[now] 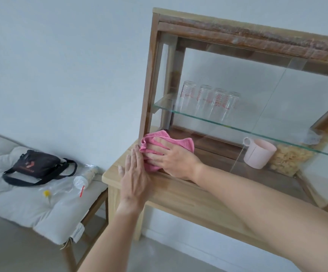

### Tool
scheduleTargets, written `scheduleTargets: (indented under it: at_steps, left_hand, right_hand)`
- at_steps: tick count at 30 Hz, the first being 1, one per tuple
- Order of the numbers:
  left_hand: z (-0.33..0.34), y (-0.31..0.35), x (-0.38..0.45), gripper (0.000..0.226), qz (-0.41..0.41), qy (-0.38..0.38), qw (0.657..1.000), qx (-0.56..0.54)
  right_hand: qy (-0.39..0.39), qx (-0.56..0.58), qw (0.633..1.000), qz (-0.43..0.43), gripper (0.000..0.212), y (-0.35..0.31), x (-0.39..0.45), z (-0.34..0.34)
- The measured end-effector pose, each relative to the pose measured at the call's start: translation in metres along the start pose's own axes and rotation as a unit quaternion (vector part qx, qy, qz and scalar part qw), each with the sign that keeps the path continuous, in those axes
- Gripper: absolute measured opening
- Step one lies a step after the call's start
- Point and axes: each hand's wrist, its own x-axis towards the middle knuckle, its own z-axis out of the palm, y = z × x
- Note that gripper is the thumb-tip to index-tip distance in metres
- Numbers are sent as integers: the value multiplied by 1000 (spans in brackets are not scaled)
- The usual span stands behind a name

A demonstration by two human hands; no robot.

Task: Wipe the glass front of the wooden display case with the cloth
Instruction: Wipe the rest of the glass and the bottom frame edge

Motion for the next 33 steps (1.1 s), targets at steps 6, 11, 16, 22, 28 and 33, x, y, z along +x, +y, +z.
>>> scheduleTargets:
  at_steps: [6,11,16,22,28,33]
  left_hand:
    - [-4,3,-1,75,-3,-5,1000,-4]
    - [-6,3,-4,85,-5,-3,1000,-9]
    - [-6,2,-5,85,-2,-1,1000,2]
    - [-4,3,-6,83,1,3,1000,9]
    - [-6,3,-5,79,7,5,999,-33]
    - [-7,4,-3,71,4,2,999,-38]
  right_hand:
    - [-17,63,995,71,63,-23,-33,-6]
    - [-29,146,978,149,71,-31,-113,-2]
    - [-99,184,961,182,71,-34,-171,0]
    - [-96,144,973,152,82,-22,-154,3]
    - [-76,138,981,111,69,-24,-70,-2]
    - [-42,164,977,129,63,-34,-5,-13]
